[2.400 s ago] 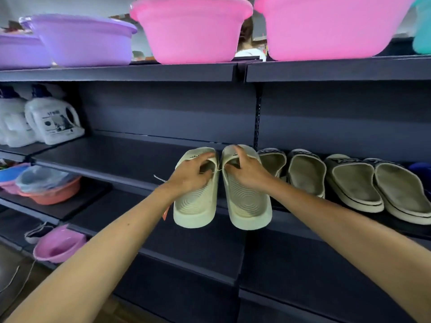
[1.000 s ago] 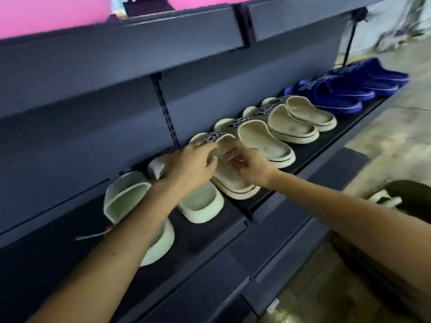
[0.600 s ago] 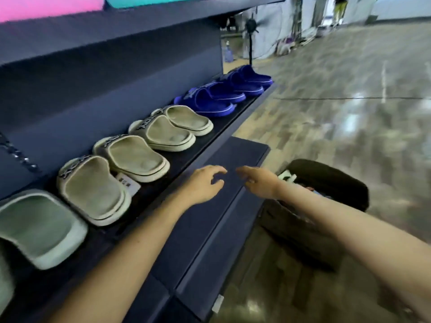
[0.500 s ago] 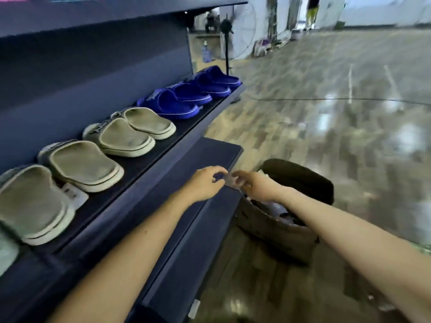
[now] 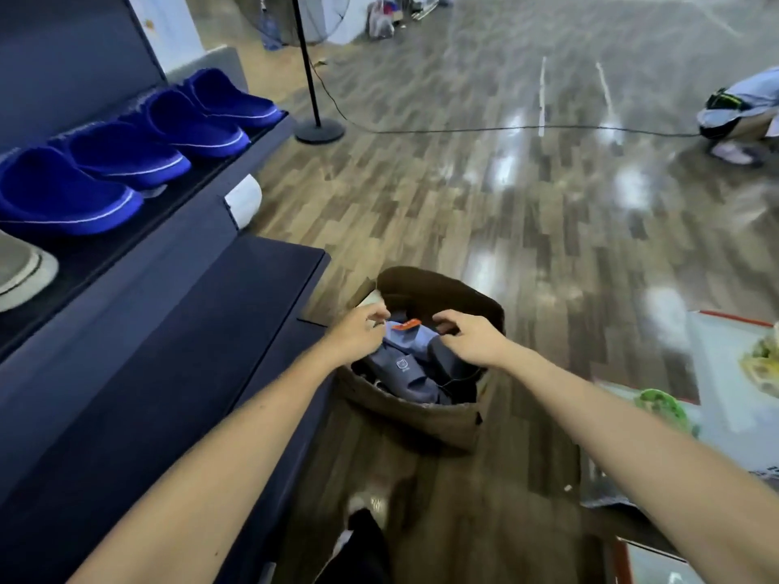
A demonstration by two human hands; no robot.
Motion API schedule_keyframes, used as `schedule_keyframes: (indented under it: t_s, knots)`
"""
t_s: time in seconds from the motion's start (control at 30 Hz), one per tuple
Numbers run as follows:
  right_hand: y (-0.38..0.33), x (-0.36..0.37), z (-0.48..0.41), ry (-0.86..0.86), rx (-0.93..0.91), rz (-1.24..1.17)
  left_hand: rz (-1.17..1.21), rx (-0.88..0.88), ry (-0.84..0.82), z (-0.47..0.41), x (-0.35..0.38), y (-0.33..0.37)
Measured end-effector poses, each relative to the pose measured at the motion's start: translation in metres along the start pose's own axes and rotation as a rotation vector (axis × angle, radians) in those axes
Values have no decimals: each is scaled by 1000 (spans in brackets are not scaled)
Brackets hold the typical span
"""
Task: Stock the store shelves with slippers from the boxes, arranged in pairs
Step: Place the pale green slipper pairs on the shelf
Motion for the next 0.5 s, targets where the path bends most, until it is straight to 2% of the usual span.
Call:
schedule_keyframes:
  t_s: [0.17,0.3,0.5]
  knots:
    - [8,10,-89,-86,4,76,-19,-87,-22,-95,-4,-50]
    - [26,24,-171,-213,43,201,-23,-177,-108,-169,13,-93]
    - [51,35,-258,-386,77,299,-31,-291,-198,-233,46,-130]
Point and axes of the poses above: each hand's wrist, its own z-axis away from the middle knuckle, its own x-axis out of the palm, y = z × x, the point moved 8 cm from there along -z, towards the middle knuckle, and after that the axes turned 13 degrees about -z, right-handed, at the moved point
